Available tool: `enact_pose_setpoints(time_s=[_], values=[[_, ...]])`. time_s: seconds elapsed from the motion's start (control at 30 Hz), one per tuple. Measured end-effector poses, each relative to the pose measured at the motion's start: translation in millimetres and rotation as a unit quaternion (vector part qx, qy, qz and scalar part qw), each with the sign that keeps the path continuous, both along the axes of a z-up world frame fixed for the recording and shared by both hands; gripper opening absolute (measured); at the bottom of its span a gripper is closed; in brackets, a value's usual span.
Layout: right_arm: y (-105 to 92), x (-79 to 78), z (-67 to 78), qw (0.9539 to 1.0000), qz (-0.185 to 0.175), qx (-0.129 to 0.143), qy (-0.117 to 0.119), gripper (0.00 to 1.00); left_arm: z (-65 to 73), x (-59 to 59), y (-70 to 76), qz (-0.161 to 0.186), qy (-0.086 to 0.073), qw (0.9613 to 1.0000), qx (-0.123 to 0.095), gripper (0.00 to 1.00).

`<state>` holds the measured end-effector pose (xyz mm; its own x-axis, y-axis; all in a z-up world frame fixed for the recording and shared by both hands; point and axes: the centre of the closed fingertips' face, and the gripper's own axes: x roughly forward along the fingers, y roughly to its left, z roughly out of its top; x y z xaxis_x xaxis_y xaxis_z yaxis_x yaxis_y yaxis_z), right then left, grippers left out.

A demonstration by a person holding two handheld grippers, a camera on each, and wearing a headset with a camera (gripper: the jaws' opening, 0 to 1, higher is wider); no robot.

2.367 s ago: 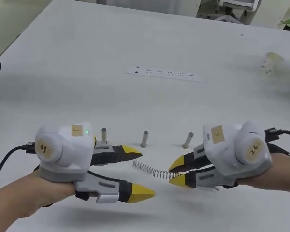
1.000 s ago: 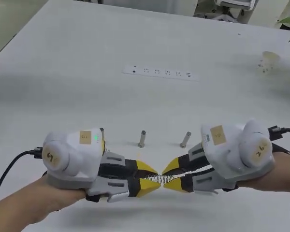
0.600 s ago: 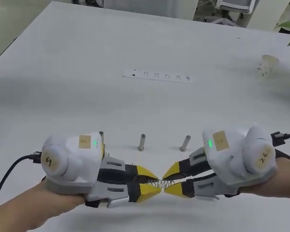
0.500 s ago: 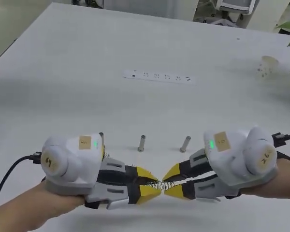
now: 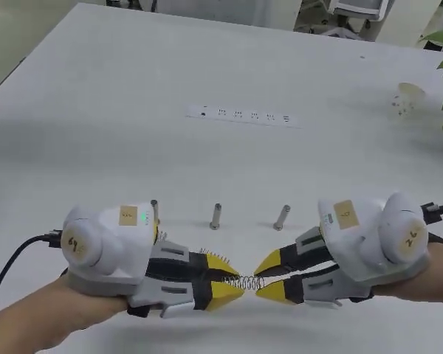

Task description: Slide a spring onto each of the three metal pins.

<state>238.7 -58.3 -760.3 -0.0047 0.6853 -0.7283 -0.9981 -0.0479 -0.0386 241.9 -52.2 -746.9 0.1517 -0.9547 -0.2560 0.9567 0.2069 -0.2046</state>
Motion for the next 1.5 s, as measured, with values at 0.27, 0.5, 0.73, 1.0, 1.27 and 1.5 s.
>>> enact_pose_setpoints(time_s=[0.27,0.5,0.73,1.0,1.27,1.5], values=[[2.3,1.6,2.7,0.9999,-0.005,0.005,-0.010,0.08,-0.5,1.5,2.9,0.010,0.003,0.9999,-0.006,0.02],[3.6,3.4,14.8,0.9998,-0.005,0.019,-0.010,0.08,-3.9,3.7,5.1,0.013,0.005,0.9999,-0.004,0.02],[12.7,-0.6,26.6,0.9993,0.011,0.032,-0.014,0.07,-11.7,0.9,3.8,0.004,0.007,1.0000,0.005,0.02],[22.1,-2.2,33.0,0.9987,0.017,0.045,-0.013,0.07,-13.6,0.3,2.2,0.000,0.002,0.9999,0.012,0.02],[31.0,-5.3,38.2,0.9975,0.011,0.070,-0.001,0.07,-15.5,0.0,-5.1,-0.004,-0.008,0.9998,0.020,0.02],[32.2,-4.1,44.4,0.9948,-0.008,0.101,0.010,0.07,-14.0,2.2,-5.3,-0.003,-0.011,0.9998,0.019,0.02]])
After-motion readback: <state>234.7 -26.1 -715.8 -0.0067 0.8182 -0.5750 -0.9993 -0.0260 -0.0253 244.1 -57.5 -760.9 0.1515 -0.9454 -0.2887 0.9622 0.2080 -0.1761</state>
